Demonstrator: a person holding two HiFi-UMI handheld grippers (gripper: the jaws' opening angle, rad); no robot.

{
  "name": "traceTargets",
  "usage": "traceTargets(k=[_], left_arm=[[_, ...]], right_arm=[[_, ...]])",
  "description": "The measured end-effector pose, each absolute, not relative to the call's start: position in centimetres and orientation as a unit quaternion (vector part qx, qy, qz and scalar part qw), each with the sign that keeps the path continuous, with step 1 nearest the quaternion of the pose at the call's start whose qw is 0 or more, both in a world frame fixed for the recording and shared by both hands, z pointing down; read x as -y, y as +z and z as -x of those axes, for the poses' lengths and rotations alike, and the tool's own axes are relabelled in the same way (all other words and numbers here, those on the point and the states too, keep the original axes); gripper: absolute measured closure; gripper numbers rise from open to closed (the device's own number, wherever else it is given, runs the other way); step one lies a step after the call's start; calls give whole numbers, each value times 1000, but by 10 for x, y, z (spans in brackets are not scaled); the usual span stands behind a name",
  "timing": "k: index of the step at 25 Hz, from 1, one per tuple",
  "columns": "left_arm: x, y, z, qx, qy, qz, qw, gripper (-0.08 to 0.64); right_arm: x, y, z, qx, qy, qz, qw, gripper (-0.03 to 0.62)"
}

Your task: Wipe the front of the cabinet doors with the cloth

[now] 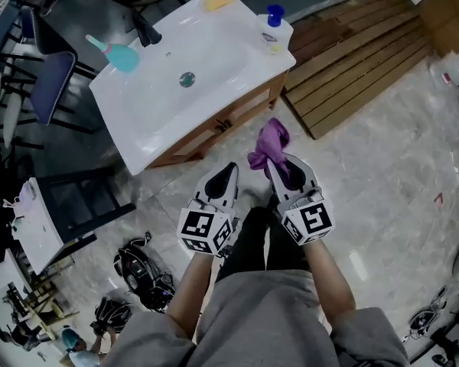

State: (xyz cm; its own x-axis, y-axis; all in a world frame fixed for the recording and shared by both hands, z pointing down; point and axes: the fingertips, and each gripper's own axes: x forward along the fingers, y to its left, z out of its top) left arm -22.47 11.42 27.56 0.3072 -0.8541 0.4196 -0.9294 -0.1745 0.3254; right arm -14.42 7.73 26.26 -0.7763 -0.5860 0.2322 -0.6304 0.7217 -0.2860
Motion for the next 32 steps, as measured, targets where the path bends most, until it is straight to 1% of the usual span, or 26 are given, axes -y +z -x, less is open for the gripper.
traceTargets(k=[5,9,21,32], left_arm=[[-94,293,225,591,90,-754,273,549],[-83,312,224,592,117,-750,271,549],[-46,353,237,608,165,-741,232,549],[-31,393,251,591,194,-753,216,552]], right_arm=[[-59,288,145,924,201,-320,58,534],[-45,308,147,918,234,-318,37,533],[-23,376,163,885,333,-323,-25,533],[-14,428,178,855,373,-355,-63,534]])
